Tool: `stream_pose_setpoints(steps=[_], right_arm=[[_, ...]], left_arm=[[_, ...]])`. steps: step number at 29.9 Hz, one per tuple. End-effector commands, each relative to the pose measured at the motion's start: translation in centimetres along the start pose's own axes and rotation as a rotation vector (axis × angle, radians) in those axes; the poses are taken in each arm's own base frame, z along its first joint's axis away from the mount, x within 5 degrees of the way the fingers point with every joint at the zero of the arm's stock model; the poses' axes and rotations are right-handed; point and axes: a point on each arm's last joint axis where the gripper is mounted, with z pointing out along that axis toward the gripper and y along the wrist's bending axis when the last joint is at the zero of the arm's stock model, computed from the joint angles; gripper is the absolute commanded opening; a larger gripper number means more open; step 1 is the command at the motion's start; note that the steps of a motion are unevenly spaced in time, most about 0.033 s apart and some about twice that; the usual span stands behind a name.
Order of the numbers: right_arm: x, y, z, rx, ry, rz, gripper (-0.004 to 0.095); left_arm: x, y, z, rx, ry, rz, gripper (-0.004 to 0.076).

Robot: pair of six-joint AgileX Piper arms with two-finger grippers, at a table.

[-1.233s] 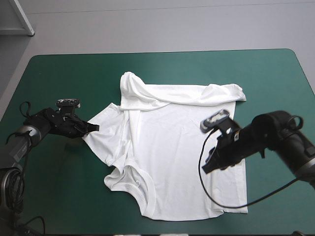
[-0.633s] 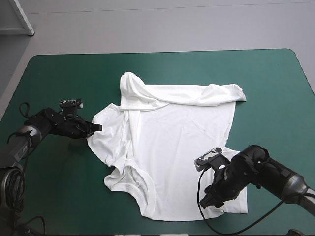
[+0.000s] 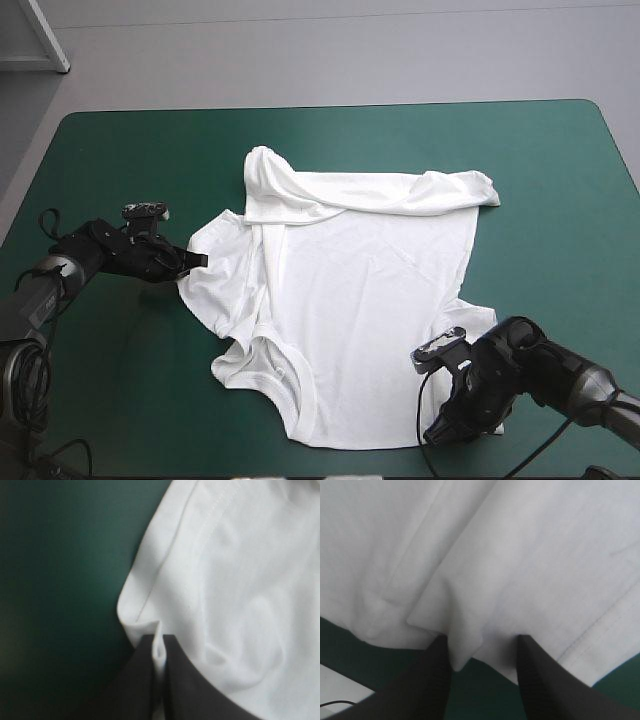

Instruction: Fold the cloth

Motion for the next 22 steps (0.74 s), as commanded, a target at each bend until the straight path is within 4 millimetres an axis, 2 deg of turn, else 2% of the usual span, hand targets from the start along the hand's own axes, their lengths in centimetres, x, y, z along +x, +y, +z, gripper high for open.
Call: stream_pose_setpoints(steps=[1,5,7,11,12,14,15,17,20,22], right_arm=[[-0.4,0.1,-0.8,-0.007,-0.064,0.001,0.0380],[-0.9,0.2,-0.8,-0.012,-0.111,0.002,0.0247],[-1.0,0.3,-0.8,-0.029,-0.129,0.010,0.0254],[-1.1,0.5,-0.8,-0.052,-0.135,0.011,0.0352],[-1.1,0.5,-0.8,-0.048,-0.137,0.009,0.0348],[-1.2,0.5,-0.7,-0.044,-0.135,0.005,0.0282],[-1.3,0.5,-0.5,-0.043,-0.125,0.004,0.0203],[-1.6,0.4,0.0,-0.037,-0.104,-0.015,-0.0018],[-2.1,0.2,-0.2,-0.009,-0.156,-0.024,0.0006],[-2.5,-0.1,-1.7,0.043,-0.229,-0.010,0.0005]], left_arm=[[0.1,-0.7,-0.3,0.024,0.014,0.009,0.0019],[0.1,-0.7,-0.3,0.024,0.014,0.009,0.0019],[0.1,-0.7,-0.3,0.024,0.014,0.009,0.0019],[0.1,-0.7,-0.3,0.023,0.011,0.009,0.0019],[0.1,-0.7,-0.3,0.023,0.012,0.009,0.0019],[0.0,-0.7,-0.3,0.022,0.010,0.009,0.0019],[0.0,-0.7,-0.3,0.022,0.010,0.009,0.0019],[0.0,-0.7,-0.3,0.023,0.004,0.004,0.0019],[-0.3,-0.9,-0.6,0.037,-0.026,-0.011,0.0019],[-0.5,-1.2,-1.7,0.033,-0.066,-0.006,0.0019]])
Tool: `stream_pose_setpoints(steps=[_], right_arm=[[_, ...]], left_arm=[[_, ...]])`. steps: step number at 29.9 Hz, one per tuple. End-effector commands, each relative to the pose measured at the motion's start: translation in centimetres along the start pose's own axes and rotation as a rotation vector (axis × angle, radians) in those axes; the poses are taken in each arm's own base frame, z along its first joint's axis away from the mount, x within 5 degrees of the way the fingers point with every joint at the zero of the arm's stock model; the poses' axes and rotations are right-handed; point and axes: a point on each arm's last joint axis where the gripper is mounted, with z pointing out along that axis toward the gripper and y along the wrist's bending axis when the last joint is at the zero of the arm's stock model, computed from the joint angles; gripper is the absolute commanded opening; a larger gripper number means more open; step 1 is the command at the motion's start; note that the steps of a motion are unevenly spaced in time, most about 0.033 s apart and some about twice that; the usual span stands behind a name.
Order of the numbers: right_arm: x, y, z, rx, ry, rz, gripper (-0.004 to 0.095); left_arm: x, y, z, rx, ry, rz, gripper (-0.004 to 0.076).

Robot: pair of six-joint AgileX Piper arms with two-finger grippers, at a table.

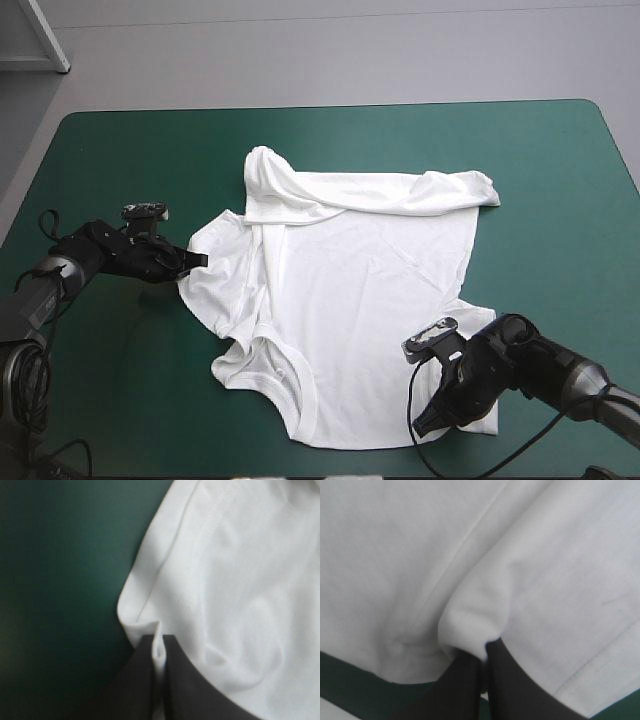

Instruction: Fold the cloth

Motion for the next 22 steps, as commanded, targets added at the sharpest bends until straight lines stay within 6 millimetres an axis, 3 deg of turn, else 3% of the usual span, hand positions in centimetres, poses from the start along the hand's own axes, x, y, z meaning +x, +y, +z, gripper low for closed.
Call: stream_pose_setpoints(steps=[1,4,9,16,22], right_arm=[[-1.5,-0.3,-2.9,0.060,-0.196,-0.011,0.0005],[-2.3,-0.2,-7.0,0.072,-0.354,-0.011,0.0005],[-2.8,0.0,-15.4,0.104,-0.670,-0.038,0.0005],[-2.1,-0.2,-26.6,0.226,-1.027,-0.088,0.0005],[0.4,-0.6,-34.6,0.375,-1.283,-0.125,0.0005]], left_arm=[[-0.7,-1.3,-2.3,0.022,-0.075,0.013,0.0019],[-1.2,-2.1,-4.9,0.017,-0.158,0.046,0.0019],[-1.9,-4.2,-10.7,0.041,-0.287,0.117,0.0019],[-2.6,-8.1,-22.4,0.038,-0.615,0.260,0.0019],[-2.4,-11.5,-32.1,0.043,-0.873,0.376,0.0019]])
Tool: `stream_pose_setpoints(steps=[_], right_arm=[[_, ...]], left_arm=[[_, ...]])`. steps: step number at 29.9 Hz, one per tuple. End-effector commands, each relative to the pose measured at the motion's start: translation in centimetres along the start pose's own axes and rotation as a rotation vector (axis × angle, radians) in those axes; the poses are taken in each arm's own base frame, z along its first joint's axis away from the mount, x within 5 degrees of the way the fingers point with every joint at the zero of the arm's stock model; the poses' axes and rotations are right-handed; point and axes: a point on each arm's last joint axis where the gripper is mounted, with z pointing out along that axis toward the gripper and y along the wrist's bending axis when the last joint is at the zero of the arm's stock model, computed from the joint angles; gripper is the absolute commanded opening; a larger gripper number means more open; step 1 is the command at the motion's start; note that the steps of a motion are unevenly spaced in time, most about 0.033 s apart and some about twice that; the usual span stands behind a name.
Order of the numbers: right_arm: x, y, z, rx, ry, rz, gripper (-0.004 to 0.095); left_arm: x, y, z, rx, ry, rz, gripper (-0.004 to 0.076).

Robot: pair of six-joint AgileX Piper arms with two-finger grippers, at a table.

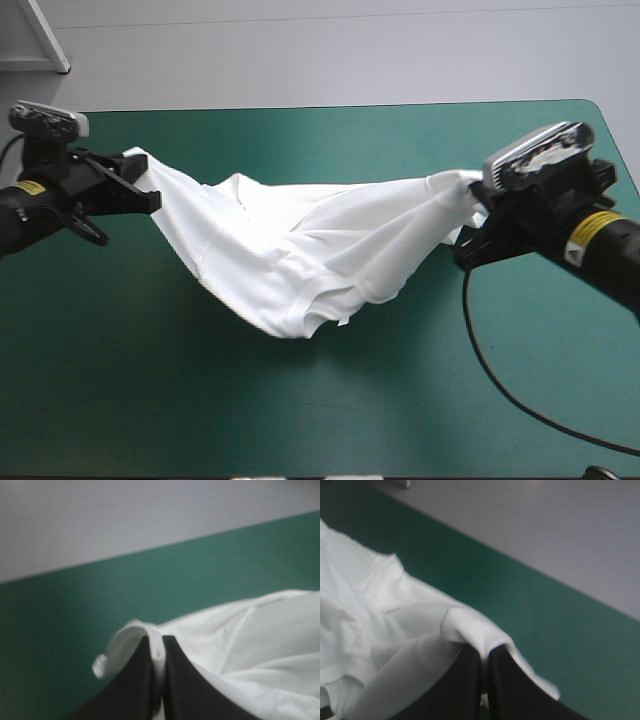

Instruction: Fold the cloth

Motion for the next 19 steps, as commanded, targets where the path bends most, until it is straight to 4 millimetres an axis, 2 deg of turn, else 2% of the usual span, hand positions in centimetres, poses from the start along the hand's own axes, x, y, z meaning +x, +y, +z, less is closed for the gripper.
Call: stream_pose_setpoints(steps=[1,6,10,12,16,19], right_arm=[[-3.9,-2.1,-4.8,0.100,-0.252,-0.061,0.0005],[-7.1,-4.0,-10.7,0.172,-0.472,-0.105,0.0005],[-8.6,-5.2,-15.2,0.225,-0.617,-0.132,0.0005],[-9.0,-5.7,-17.2,0.251,-0.687,-0.146,0.0005],[-9.6,-6.2,-21.4,0.245,-0.870,-0.151,0.0005],[-9.7,-6.5,-22.9,0.256,-0.926,-0.151,0.0005]], left_arm=[[-5.2,-2.0,-5.5,0.003,-0.260,0.050,0.0019],[-9.7,-3.9,-11.4,-0.013,-0.479,0.143,0.0019],[-12.4,-5.5,-16.4,-0.059,-0.664,0.230,0.0019],[-13.4,-6.4,-18.9,-0.081,-0.745,0.275,0.0019],[-14.4,-7.5,-22.7,-0.148,-0.871,0.353,0.0019],[-14.9,-8.2,-24.7,-0.171,-0.943,0.390,0.0019]])
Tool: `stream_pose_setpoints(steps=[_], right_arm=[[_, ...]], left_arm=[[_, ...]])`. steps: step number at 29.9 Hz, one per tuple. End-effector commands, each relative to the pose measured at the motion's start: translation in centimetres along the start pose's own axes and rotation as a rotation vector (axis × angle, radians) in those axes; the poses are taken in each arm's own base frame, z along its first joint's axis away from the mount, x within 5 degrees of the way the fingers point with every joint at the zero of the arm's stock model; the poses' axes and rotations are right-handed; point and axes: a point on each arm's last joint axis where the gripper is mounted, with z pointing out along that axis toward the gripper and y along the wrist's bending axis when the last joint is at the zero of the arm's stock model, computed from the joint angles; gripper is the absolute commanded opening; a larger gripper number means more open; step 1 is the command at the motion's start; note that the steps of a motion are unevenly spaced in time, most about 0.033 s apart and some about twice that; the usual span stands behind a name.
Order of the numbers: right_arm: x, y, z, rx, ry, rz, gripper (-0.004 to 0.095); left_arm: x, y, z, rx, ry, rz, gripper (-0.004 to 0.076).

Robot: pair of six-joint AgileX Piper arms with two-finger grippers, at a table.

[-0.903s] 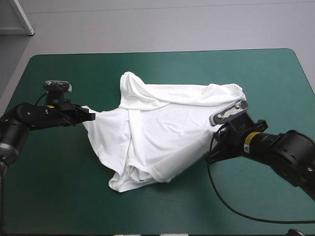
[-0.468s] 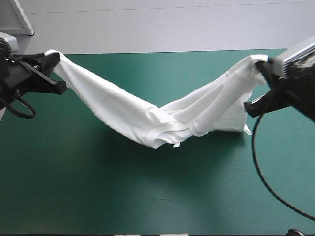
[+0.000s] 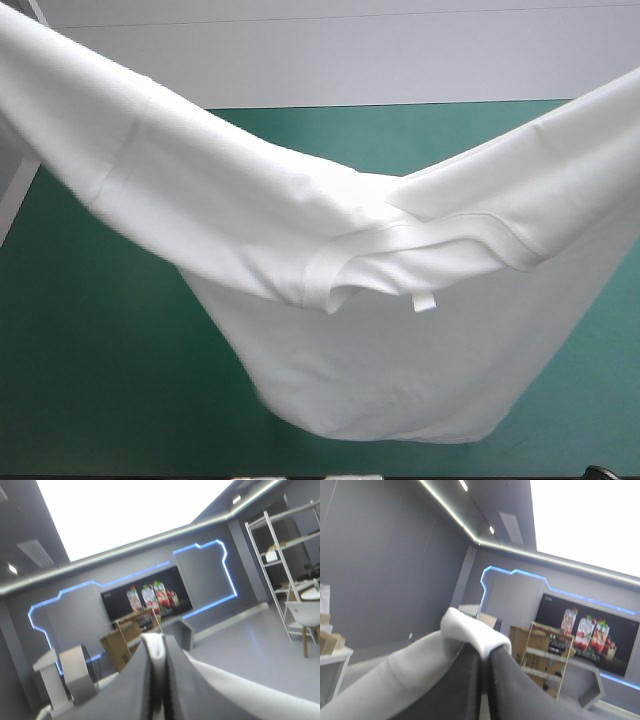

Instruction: Fold the cloth

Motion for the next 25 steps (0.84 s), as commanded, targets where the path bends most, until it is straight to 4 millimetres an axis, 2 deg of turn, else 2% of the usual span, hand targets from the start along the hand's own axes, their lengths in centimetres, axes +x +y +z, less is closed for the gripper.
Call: stream_pose_setpoints(steps=[1,5,8,11,14,17,20,23,25], right_arm=[[-1.9,-0.9,-0.9,0.047,-0.142,-0.018,0.0005],[-1.2,-0.3,0.6,0.042,-0.098,-0.049,0.0005],[0.1,0.7,3.0,0.037,-0.009,-0.095,0.0005],[2.4,1.8,6.1,0.056,0.149,-0.152,0.0005],[5.4,3.4,9.5,0.054,0.323,-0.199,0.0003],[8.3,5.4,13.1,0.048,0.418,-0.250,0.0003],[11.8,7.0,16.3,0.066,0.515,-0.325,0.0003],[17.6,7.6,19.7,0.042,0.648,-0.298,0.0003],[21.8,6.9,21.8,0.013,0.702,-0.229,0.0000]], left_arm=[[-2.2,0.6,-0.6,-0.067,-0.134,0.033,0.0019],[-1.8,0.9,0.1,-0.075,-0.115,0.045,0.0019],[0.0,1.4,2.0,-0.057,-0.034,0.039,0.0019],[2.9,2.2,4.9,-0.038,0.088,0.018,0.0019],[6.8,3.0,7.9,-0.025,0.204,-0.015,0.0019],[11.9,3.6,11.1,-0.007,0.327,-0.075,0.0019],[18.7,3.9,14.2,0.004,0.475,-0.141,0.0019],[26.7,3.9,17.1,0.007,0.612,-0.212,0.0019],[31.1,3.7,18.5,0.014,0.683,-0.246,0.0019]])
